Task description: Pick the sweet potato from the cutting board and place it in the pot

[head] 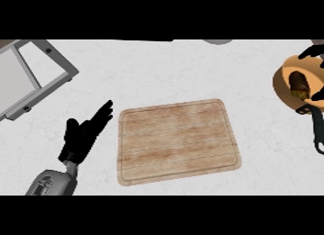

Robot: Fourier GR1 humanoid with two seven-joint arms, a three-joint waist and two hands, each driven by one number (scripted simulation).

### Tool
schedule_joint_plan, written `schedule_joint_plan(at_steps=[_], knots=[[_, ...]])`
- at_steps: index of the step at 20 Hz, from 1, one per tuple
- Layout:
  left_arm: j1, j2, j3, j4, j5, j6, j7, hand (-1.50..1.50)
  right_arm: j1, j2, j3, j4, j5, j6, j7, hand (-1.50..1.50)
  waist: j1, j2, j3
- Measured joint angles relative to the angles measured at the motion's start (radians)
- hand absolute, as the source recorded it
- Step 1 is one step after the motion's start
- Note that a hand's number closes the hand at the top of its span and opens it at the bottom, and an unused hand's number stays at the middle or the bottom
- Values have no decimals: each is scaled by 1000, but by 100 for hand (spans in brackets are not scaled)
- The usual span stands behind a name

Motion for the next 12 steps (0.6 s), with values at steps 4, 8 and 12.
schedule_joint_plan(at_steps=[4, 8, 12], knots=[[16, -5, -3, -10, -4, 5, 0, 0, -21, 34, -141, 9, -136, -32, -50, -150, -7, -3, 1], [25, -7, -4, -10, -7, 7, -5, 0, -60, 30, -299, 32, -286, -47, -63, -150, -11, -3, 2], [29, -7, 4, 1, -6, 3, -17, 0, -89, -18, -430, 62, -402, -74, -41, -150, -15, -2, 1]])
